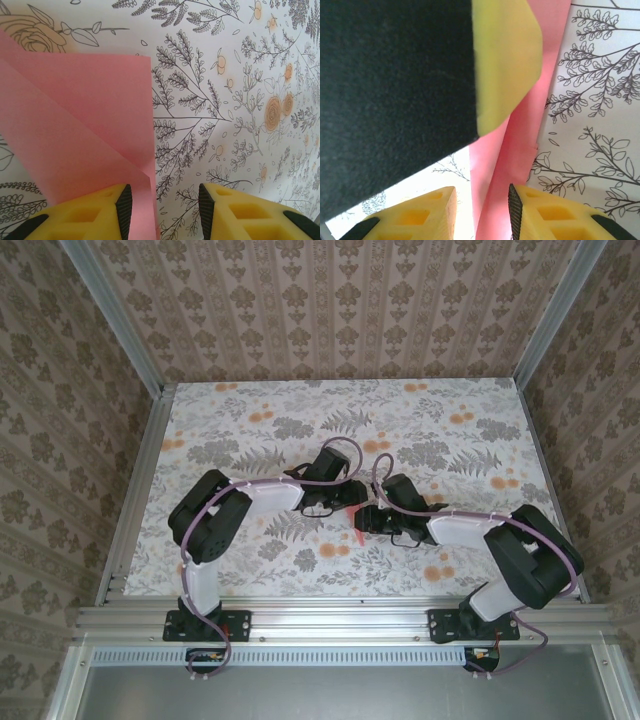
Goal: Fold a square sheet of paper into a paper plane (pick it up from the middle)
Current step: Fold the wing for the fifth time at the center of the table.
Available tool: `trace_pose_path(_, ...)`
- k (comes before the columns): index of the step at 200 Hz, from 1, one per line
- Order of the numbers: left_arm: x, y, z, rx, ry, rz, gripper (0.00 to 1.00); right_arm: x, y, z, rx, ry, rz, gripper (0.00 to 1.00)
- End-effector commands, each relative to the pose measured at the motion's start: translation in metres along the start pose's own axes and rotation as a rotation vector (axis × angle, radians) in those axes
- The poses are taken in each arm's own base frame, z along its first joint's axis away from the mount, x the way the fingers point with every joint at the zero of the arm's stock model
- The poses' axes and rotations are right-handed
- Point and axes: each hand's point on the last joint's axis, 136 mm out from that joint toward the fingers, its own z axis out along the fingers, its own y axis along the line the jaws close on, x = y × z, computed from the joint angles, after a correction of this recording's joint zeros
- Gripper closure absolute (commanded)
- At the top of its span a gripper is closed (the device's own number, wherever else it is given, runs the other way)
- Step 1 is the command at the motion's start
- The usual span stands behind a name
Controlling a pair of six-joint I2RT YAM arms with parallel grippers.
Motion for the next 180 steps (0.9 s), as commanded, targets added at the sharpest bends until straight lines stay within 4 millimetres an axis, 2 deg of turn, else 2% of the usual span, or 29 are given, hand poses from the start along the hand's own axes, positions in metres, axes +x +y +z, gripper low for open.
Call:
trace_pose_path(1, -0.011, -0.008, 0.003, 0.026, -0.011, -0.01, 0.58, -0.001, -0.003, 0.003, 0.037, 0.009, -0.03, 0.65)
trace_pose_path(47, -0.011, -0.01, 0.004, 0.032, -0.006, -0.007, 0.58, 0.0, 0.002, 0.008, 0.016, 0.034, -0.025, 0.63)
trace_pose_path(64, -0.012, -0.011, 0.004, 0.033, -0.009, -0.005, 0.58, 0.001, -0.005, 0.007, 0.053, 0.034, -0.026, 0.65)
trace_pose_path(135, -0.011, -0.009, 0.006, 0.027, -0.001, -0.004, 0.58, 0.012, -0.02, 0.012, 0.107, 0.07, 0.002, 0.79)
trace_pose_path(180, -0.012, -0.012, 0.004, 0.035, -0.001, 0.002, 0.58, 0.013, -0.019, 0.013, 0.093, 0.072, 0.026, 0.89)
